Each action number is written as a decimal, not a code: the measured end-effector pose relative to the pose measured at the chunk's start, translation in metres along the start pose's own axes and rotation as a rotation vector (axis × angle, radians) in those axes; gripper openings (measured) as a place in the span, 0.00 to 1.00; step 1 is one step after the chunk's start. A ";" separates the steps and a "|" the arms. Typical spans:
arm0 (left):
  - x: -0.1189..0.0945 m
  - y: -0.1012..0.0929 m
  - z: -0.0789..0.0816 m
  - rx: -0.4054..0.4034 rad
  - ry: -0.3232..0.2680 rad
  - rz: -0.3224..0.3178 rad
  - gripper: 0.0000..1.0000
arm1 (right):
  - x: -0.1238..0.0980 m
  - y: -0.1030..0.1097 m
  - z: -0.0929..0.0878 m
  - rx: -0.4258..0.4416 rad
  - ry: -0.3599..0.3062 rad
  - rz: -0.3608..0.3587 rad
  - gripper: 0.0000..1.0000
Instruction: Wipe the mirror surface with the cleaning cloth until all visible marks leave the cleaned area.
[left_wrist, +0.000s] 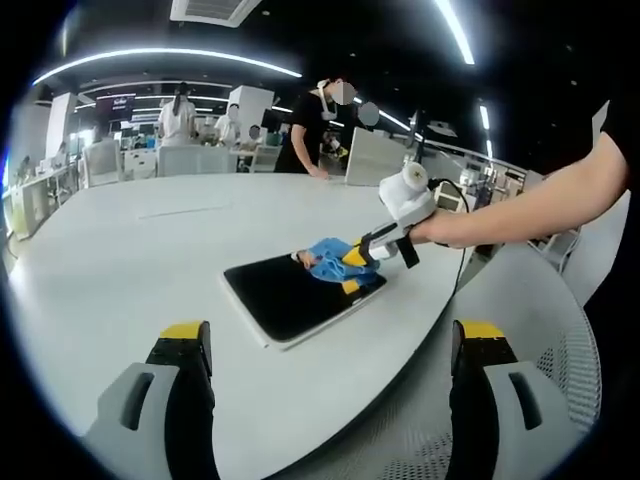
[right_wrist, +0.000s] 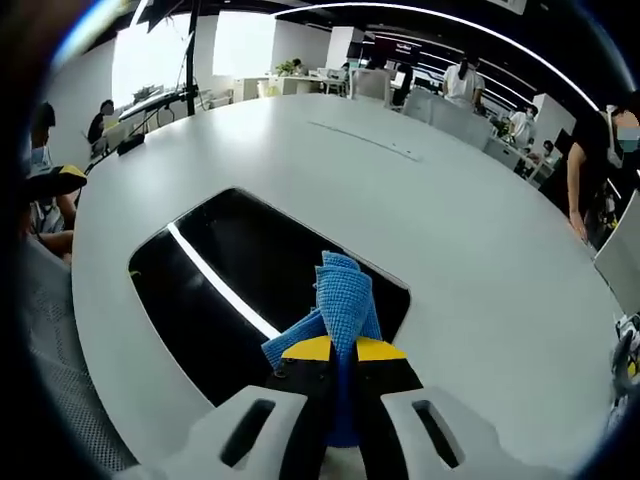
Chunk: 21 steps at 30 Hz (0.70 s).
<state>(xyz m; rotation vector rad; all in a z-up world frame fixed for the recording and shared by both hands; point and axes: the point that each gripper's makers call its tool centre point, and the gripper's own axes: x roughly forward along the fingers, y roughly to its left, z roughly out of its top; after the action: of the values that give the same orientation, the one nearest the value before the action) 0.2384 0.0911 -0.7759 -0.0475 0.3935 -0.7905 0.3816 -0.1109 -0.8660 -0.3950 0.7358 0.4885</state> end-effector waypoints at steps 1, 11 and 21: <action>0.000 0.000 -0.001 0.004 0.006 0.002 0.98 | -0.001 -0.002 -0.001 0.006 -0.002 -0.004 0.00; 0.001 0.000 -0.001 0.003 0.005 -0.003 0.99 | -0.004 -0.012 -0.008 0.036 -0.004 -0.019 0.00; 0.000 0.000 -0.002 0.006 0.015 -0.002 0.98 | -0.007 -0.016 -0.012 0.075 -0.011 -0.023 0.00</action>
<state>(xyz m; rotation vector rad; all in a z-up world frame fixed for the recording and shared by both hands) 0.2377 0.0913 -0.7783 -0.0359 0.4052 -0.7940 0.3793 -0.1322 -0.8666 -0.3306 0.7364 0.4400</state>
